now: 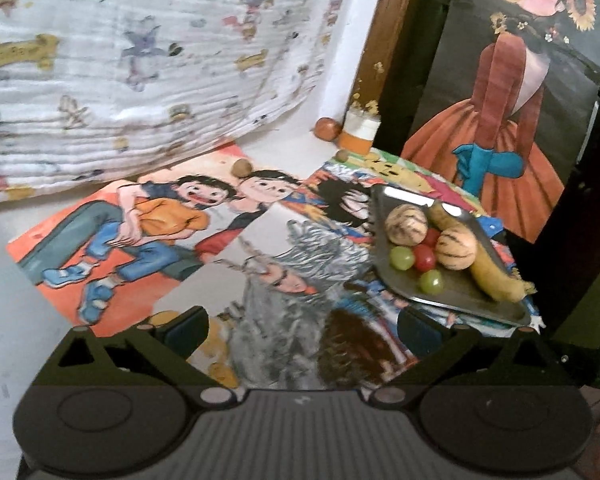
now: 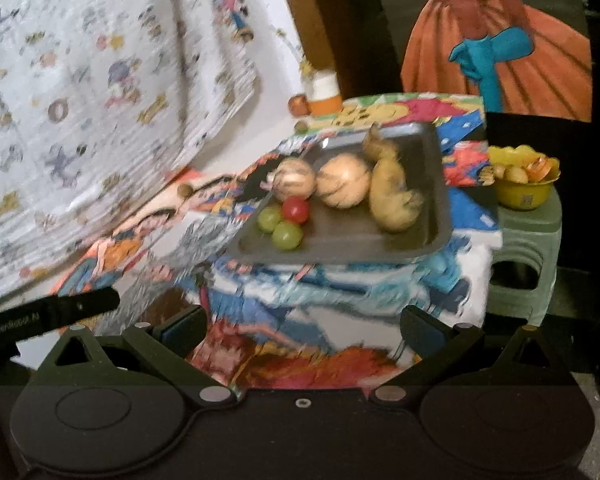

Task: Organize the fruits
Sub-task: 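Lift both open tools away from the tray, then move both open tools toward the small brown longans beside the jar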

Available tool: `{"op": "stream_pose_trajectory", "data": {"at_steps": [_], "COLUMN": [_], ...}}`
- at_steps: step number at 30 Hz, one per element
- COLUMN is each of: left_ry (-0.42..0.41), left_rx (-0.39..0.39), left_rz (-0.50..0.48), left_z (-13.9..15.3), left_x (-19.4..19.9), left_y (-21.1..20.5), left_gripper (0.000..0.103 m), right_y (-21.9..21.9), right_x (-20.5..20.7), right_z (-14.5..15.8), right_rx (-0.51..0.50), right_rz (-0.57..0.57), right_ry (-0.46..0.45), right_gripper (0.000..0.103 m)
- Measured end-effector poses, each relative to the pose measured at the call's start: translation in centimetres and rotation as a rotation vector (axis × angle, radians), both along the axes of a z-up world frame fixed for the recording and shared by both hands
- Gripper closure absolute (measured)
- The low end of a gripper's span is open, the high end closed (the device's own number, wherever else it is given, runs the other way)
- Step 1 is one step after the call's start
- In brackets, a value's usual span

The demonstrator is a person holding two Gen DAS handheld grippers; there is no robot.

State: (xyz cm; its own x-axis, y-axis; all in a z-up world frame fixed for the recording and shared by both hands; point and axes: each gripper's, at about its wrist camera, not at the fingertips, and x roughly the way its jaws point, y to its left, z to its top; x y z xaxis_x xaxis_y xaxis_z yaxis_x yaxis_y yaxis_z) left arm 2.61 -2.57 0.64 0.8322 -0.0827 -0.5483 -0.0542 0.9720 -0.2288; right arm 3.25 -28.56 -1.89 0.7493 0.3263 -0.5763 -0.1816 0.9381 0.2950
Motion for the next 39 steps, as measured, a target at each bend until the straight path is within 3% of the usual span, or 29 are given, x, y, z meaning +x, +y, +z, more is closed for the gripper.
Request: {"op": "stream_pose_trajectory", "data": {"at_steps": [9,18,39], "left_ry": [0.008,0.012,0.018], "left_rx": [-0.006,-0.015,-0.001], "left_rz": [-0.003,0.007,0.024], "left_z": [-0.4,-0.6,-0.5], "left_x": [-1.2,-1.9,-2.6], "left_y": [1.1,1.9,2.8], "left_gripper": [0.0,0.0,0.0], "right_y": [1.7,3.6,5.2], "right_x": [-1.9,-2.5,-1.9], "right_z": [-1.1,-1.0,0.0], "right_rx": [-0.054,-0.132,-0.186], "right_rz": [0.008,0.059,0.117], "right_ry": [0.046,0.034,0.001], "right_gripper": [0.001,0.001,0.001]}}
